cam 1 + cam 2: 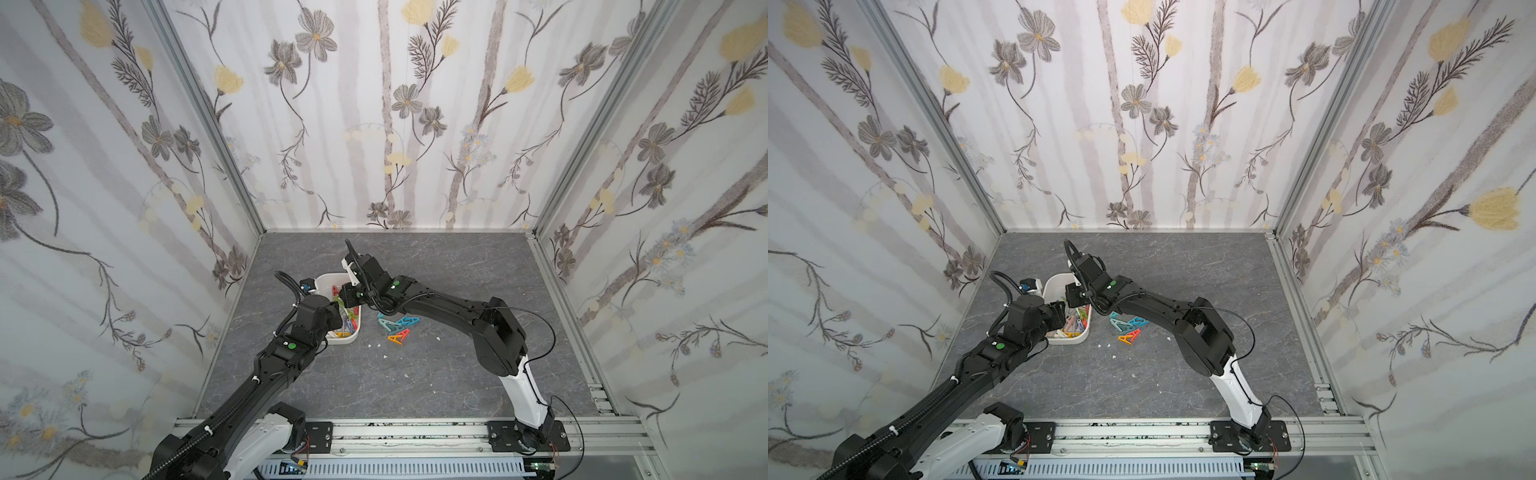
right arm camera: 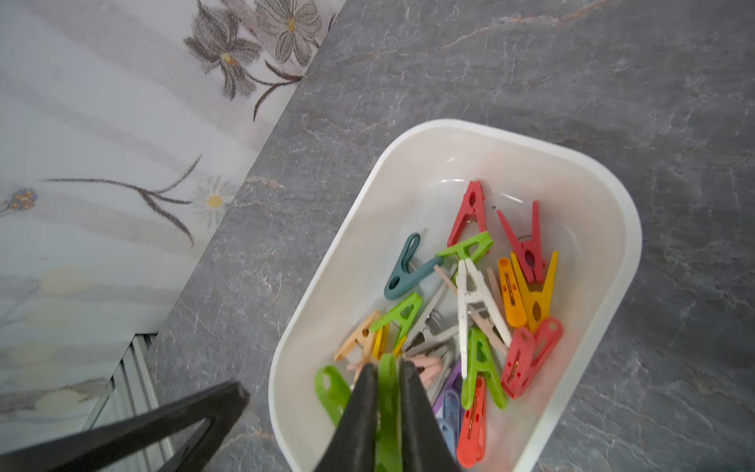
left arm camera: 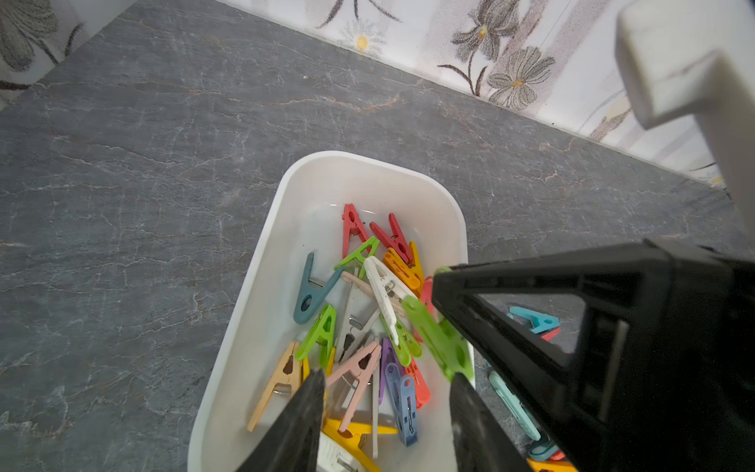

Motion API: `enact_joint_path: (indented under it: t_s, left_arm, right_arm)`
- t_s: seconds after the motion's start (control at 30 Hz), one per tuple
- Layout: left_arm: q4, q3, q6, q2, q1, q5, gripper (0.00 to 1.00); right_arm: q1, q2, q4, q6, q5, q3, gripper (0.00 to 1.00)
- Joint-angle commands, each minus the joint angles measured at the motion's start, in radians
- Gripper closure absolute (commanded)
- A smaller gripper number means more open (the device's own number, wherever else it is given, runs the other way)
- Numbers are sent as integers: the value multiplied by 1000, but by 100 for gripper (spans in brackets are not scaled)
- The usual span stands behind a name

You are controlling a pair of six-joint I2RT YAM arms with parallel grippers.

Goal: Put the clothespins into the storage box
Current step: Place the clothespin in the storage box, then pick up the clothespin from the center of the board.

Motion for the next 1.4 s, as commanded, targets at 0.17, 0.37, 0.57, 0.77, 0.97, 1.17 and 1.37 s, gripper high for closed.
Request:
enact_joint_path:
  t_s: [0.17,0.37,0.57,0.77,0.97,1.17,1.37]
  left_arm:
    - [73,11,54,2,-51,19,50]
    - [75,46,58,88,-211,21,50]
    - [130,73,36,258,-389,21,50]
    - [129,166,74,470,-422,56,54]
    - [18,316,33,655,-405,86,69]
    - [-84,384,-33,755,-401,40,73]
    - [-131,403,-58,791,-387,-6,76]
  right_arm:
    - [-64,-166,-10,-33,83,-153,70]
    - [-141,-383,17,-49,134,-493,70]
    - [-212,-557,40,-27,149,-754,69]
    - [-250,-631,67,-8,138,-861,63]
    - [-254,-649,88,-2,138,-894,62]
    - [-257,-645,113,3,128,-913,62]
    - [-263,-642,119,-10,125,-912,62]
